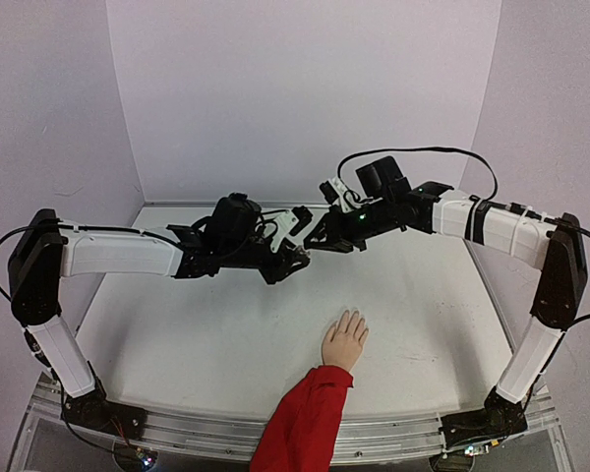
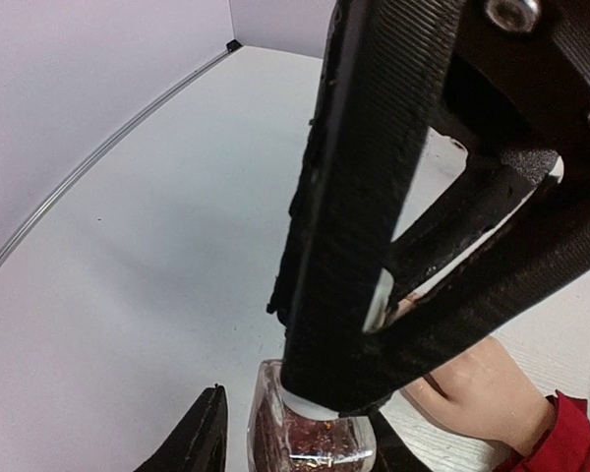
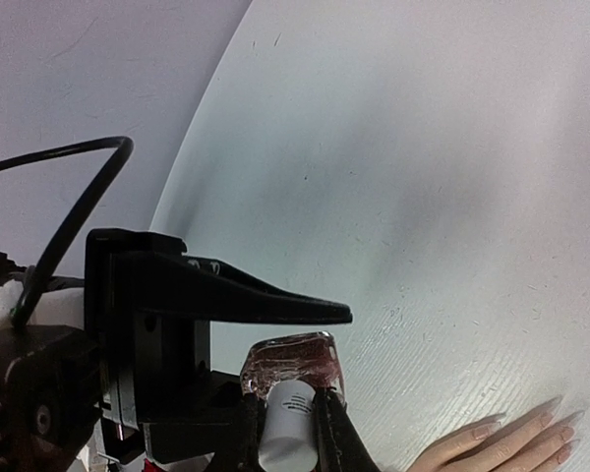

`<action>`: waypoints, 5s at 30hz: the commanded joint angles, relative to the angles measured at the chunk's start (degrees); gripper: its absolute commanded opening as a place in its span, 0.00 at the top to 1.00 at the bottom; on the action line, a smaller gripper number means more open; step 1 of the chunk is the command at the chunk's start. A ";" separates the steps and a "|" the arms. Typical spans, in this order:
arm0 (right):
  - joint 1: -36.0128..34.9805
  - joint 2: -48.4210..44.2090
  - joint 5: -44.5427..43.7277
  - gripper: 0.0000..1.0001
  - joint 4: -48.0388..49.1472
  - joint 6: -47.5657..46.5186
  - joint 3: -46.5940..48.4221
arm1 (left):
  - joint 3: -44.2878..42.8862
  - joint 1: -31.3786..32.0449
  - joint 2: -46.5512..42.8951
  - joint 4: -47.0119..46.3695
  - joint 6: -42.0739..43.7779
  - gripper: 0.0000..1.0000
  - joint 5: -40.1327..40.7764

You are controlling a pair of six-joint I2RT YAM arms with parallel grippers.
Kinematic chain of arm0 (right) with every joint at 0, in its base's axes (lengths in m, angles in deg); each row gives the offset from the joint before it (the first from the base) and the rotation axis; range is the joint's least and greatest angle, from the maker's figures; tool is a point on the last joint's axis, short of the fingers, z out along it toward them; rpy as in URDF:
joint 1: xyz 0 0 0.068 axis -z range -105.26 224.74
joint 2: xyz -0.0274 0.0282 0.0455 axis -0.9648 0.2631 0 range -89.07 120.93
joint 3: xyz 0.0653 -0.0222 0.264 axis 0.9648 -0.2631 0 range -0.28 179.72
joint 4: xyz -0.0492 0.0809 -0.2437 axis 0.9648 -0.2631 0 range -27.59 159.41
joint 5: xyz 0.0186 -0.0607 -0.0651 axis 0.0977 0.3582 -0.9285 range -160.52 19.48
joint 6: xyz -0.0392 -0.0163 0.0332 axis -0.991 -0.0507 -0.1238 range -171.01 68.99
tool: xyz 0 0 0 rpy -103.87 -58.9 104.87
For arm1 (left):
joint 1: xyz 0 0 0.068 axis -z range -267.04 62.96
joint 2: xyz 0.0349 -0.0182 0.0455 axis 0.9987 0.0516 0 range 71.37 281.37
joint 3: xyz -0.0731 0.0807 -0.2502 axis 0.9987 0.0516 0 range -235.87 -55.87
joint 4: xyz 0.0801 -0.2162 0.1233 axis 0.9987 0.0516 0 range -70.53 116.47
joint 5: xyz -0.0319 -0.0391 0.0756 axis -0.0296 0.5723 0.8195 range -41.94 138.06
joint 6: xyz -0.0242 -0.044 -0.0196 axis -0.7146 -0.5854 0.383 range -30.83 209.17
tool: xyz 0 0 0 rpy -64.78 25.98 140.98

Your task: Paint the nails

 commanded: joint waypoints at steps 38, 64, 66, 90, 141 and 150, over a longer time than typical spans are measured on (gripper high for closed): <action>-0.50 -7.77 -10.15 0.02 10.03 -10.65 -3.10 | 1.60 -4.83 -10.68 -3.03 -4.64 1.00 6.30; -5.17 0.33 -16.56 0.45 15.96 12.05 3.82 | -1.87 -0.44 -5.55 -5.28 -4.88 1.00 11.19; -5.39 1.12 -16.09 0.53 15.99 12.15 4.00 | -1.96 -0.36 -5.61 -5.28 -4.87 1.00 11.22; -4.09 -4.28 37.01 1.00 15.68 -29.92 -5.48 | -3.49 -11.61 -7.82 -8.00 -19.05 1.00 -58.14; -6.59 2.56 -19.42 0.43 15.15 9.39 7.66 | 0.22 0.53 -6.94 -7.74 -9.21 1.00 15.97; -6.63 4.62 -15.62 0.82 15.37 9.49 8.27 | -0.38 0.53 -6.98 -7.66 -9.34 1.00 14.22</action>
